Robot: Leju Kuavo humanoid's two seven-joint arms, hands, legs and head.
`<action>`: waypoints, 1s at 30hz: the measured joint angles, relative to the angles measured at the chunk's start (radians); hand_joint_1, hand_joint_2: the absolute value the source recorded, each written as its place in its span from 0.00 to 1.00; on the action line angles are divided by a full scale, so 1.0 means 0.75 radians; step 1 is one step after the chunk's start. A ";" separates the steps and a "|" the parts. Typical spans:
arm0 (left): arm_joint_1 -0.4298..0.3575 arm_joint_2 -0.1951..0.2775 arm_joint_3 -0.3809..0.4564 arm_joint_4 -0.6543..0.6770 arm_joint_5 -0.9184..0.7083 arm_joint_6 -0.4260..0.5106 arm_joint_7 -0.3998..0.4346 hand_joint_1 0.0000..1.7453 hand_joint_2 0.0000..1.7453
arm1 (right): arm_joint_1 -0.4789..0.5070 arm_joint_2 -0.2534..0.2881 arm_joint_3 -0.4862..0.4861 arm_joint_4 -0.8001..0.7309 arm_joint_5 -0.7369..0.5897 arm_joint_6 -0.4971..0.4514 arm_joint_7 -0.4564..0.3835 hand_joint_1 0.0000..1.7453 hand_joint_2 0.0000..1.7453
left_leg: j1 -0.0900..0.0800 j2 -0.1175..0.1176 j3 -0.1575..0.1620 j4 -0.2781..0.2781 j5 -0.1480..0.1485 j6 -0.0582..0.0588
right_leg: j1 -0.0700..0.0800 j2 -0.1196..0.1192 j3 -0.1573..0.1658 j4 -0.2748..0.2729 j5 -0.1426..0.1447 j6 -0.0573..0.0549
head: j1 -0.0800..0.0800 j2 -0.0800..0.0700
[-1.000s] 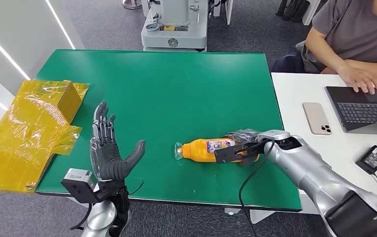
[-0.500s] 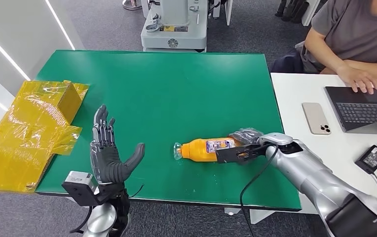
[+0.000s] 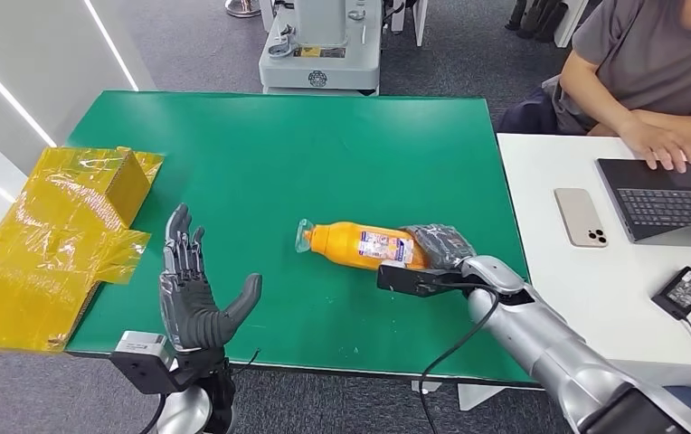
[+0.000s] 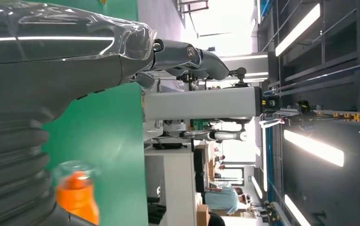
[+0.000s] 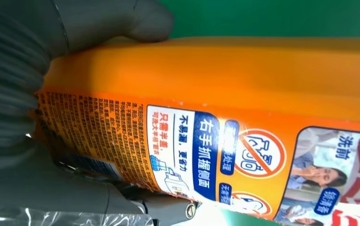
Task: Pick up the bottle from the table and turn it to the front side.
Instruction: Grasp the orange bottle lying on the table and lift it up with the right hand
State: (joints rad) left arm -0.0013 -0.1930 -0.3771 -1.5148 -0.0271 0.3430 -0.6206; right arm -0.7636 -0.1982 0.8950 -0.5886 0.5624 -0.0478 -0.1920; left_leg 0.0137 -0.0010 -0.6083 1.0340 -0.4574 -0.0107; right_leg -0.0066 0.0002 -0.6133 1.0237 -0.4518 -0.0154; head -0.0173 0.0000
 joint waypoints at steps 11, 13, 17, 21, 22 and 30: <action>-0.008 -0.002 0.004 -0.002 0.014 -0.005 -0.022 0.00 1.00 | 0.264 0.121 -0.357 -0.333 0.034 -0.546 -0.029 1.00 1.00 | 0.000 -0.001 -0.001 0.000 -0.001 0.000 | 0.000 -0.001 -0.001 0.000 -0.001 0.000 | 0.000 0.000; -0.018 -0.002 0.004 0.001 0.040 -0.023 -0.023 0.00 1.00 | 0.332 0.148 -0.427 -0.414 0.003 -0.608 -0.074 1.00 1.00 | 0.000 -0.002 -0.001 0.000 -0.001 0.000 | 0.000 -0.001 -0.001 -0.001 -0.001 0.001 | 0.000 0.000; -0.045 -0.004 0.001 0.002 0.082 -0.085 -0.015 0.00 1.00 | 0.460 0.217 -0.543 -0.524 -0.043 -0.689 -0.188 1.00 1.00 | 0.000 -0.001 -0.001 0.000 -0.001 -0.001 | 0.000 0.000 -0.002 -0.001 -0.001 0.001 | 0.000 0.000; -0.080 -0.008 -0.012 0.003 0.154 -0.203 0.046 0.00 1.00 | 0.552 0.274 -0.591 -0.598 -0.036 -0.697 -0.259 1.00 1.00 | 0.000 -0.001 -0.001 -0.001 -0.002 -0.001 | 0.000 0.000 -0.002 -0.001 -0.001 0.000 | 0.000 0.000; -0.088 -0.008 -0.016 0.005 0.171 -0.236 0.065 0.00 1.00 | 0.567 0.284 -0.596 -0.611 -0.031 -0.695 -0.266 1.00 1.00 | 0.000 -0.001 -0.001 -0.001 -0.001 -0.001 | 0.000 0.000 -0.002 0.000 -0.001 0.000 | 0.000 0.000; -0.126 -0.005 -0.045 0.027 0.220 -0.358 0.116 0.00 1.00 | 0.609 0.317 -0.613 -0.660 -0.016 -0.652 -0.285 0.93 1.00 | 0.000 0.000 -0.001 0.000 -0.001 -0.001 | 0.000 0.000 -0.002 -0.001 -0.001 0.000 | 0.000 0.000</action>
State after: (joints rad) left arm -0.0958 -0.1969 -0.4109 -1.4948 0.1379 0.0746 -0.5338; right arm -0.3067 0.0394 0.4355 -1.0833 0.5507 -0.5371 -0.4059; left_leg 0.0136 -0.0011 -0.6092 1.0337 -0.4585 -0.0112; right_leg -0.0066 0.0006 -0.6149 1.0233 -0.4528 -0.0151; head -0.0172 0.0000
